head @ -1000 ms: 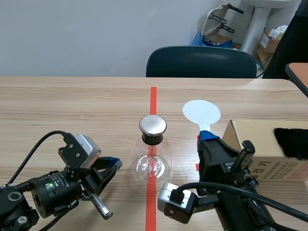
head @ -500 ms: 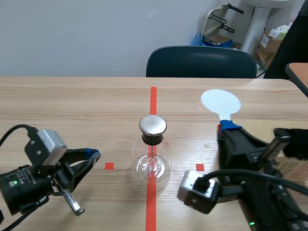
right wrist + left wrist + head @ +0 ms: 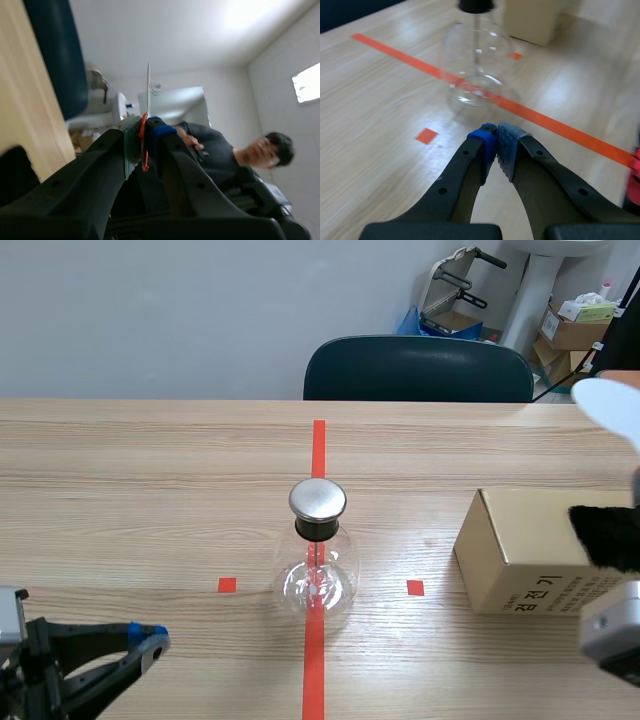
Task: Do the electroscope experiment
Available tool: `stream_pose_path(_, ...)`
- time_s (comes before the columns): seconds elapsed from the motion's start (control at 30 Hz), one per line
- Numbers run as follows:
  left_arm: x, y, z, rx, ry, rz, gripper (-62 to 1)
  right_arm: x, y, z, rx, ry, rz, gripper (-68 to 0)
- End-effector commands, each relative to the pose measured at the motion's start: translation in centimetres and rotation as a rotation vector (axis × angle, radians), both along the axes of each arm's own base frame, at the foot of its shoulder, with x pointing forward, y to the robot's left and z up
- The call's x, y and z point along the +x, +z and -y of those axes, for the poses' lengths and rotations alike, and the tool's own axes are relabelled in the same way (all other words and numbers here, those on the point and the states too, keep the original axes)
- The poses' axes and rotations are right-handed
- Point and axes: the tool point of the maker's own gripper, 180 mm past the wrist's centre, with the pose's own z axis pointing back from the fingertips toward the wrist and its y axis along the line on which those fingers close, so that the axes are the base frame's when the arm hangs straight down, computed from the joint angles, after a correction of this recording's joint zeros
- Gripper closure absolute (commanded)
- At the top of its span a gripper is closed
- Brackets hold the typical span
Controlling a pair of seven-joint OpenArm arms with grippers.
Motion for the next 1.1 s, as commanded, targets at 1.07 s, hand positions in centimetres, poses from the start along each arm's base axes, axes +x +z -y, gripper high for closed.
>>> stream_pose_path(1.07, -2.8, 5.7, 0.4, -0.206, -0.151, 0.021, -23.8, 0.2, -11.5, 7.3, -0.186, -0.189, -0.211, -1.1)
